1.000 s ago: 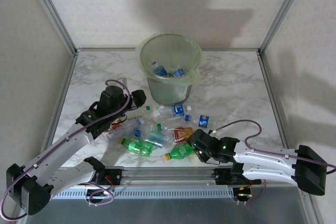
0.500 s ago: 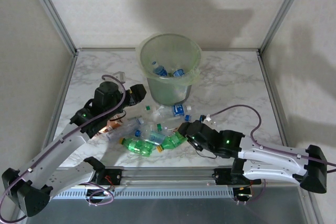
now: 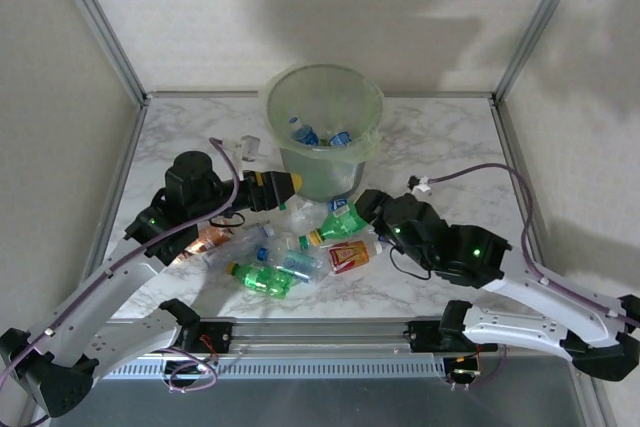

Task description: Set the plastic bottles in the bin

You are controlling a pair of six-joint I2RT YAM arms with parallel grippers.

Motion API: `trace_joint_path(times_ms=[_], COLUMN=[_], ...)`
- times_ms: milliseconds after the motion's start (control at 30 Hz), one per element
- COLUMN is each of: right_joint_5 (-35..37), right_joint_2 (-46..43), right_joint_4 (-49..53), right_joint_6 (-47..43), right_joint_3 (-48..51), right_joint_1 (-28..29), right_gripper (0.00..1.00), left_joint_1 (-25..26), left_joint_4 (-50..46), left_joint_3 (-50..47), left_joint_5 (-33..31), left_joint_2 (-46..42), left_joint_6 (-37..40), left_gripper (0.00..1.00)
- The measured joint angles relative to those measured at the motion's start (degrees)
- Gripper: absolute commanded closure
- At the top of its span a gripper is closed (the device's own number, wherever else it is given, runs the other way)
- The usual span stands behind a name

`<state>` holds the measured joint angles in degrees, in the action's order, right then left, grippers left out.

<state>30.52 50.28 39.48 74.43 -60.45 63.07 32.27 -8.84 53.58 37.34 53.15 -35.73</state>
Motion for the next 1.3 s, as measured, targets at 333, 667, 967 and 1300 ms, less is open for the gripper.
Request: trace_joint_path(times_ms=[333, 667, 967, 1300], right_joint_5=[1.0, -0.6, -2.3, -3.8], right_joint_2=[0.2, 2.4, 3.0, 3.5], right_joint_4=[0.5, -1.6, -5.7, -7.6], right_joint_6=[-5.9, -8.2, -9.0, -9.0], right_joint_3=[-6.4, -7.1, -7.0, -6.6], right_joint_1=[-2.9, -3.6, -3.6, -3.7], right_gripper=[0.39, 0.39, 0.39, 0.39], left_joint_1=[6.8, 10.0, 11.6, 11.6], left_joint_4=[0.2, 3.8, 5.6, 5.7], left_joint_3=[-2.4, -3.2, -3.9, -3.9], left_joint_5=[3.2, 5.6, 6.4, 6.0], left_joint_2=[4.2, 4.3, 6.1, 6.0], left_joint_6=[4.1, 4.5, 4.7, 6.0], left_gripper=[0.2, 0.3, 0.49, 0.68])
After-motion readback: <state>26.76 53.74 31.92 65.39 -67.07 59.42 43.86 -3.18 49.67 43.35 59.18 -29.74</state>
